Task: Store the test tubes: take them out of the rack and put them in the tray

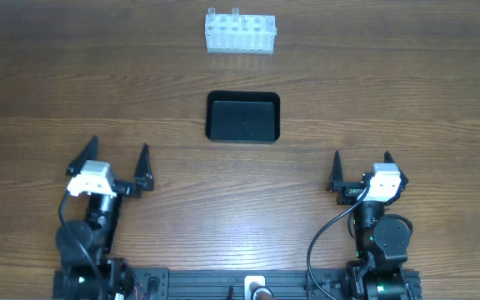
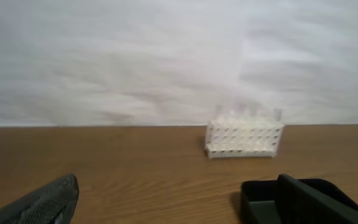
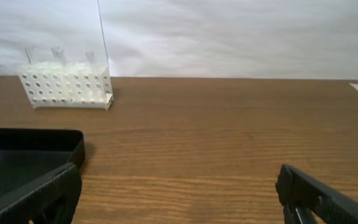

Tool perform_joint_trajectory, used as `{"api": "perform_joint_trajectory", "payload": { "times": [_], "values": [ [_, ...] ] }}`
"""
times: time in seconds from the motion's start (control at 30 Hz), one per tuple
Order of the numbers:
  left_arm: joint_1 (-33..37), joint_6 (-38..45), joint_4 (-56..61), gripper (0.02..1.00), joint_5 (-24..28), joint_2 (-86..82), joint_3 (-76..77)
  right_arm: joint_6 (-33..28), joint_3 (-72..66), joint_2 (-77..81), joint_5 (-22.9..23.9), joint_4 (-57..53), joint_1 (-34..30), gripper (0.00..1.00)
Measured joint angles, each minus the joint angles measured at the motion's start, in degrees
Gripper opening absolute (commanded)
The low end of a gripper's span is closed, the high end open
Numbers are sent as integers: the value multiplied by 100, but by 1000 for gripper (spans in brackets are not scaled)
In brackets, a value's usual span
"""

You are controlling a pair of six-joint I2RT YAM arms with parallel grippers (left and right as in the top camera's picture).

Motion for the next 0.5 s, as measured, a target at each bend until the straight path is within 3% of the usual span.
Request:
{"api": "perform_joint_trajectory", "payload": {
  "times": [0.5],
  "values": [
    [-284, 2, 7, 998, -109, 4035, 3528, 0, 0, 0, 2, -2, 0, 993]
  ]
}}
